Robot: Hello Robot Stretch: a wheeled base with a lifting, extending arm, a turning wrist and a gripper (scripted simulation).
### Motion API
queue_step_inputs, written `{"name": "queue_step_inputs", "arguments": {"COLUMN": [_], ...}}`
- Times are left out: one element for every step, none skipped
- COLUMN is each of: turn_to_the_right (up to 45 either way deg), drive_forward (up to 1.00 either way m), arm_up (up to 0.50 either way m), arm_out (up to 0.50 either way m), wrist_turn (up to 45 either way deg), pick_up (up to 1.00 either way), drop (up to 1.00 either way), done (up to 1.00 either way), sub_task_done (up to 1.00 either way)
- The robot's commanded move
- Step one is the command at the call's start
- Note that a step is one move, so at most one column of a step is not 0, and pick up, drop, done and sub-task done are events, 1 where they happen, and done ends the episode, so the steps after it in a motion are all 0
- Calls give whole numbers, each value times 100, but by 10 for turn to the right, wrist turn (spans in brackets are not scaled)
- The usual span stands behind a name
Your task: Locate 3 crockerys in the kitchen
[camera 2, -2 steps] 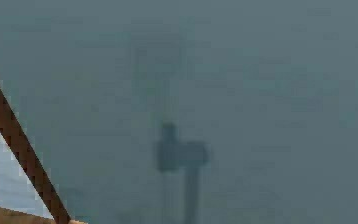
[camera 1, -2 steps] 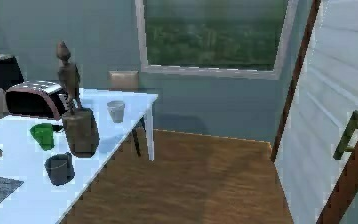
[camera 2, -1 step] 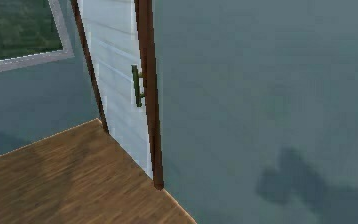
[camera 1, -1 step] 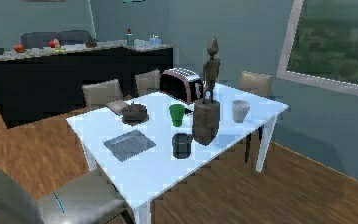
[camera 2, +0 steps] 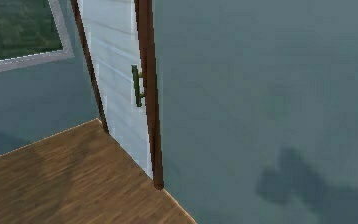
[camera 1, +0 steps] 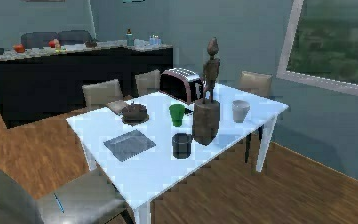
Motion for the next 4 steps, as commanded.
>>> {"name": "queue_step_inputs", "arguments": {"turn_to_the_right": [450, 150, 0, -420], "drive_forward": [0, 0, 5, 0], "arm_up": [0, 0, 0, 0], "arm_out": [0, 0, 0, 0], "wrist_turn": [0, 0, 0, 0], "pick_up": [0, 0, 0, 0], "drop": [0, 0, 0, 0], "done": [0, 0, 0, 0], "sub_task_done": [0, 0, 0, 0]}}
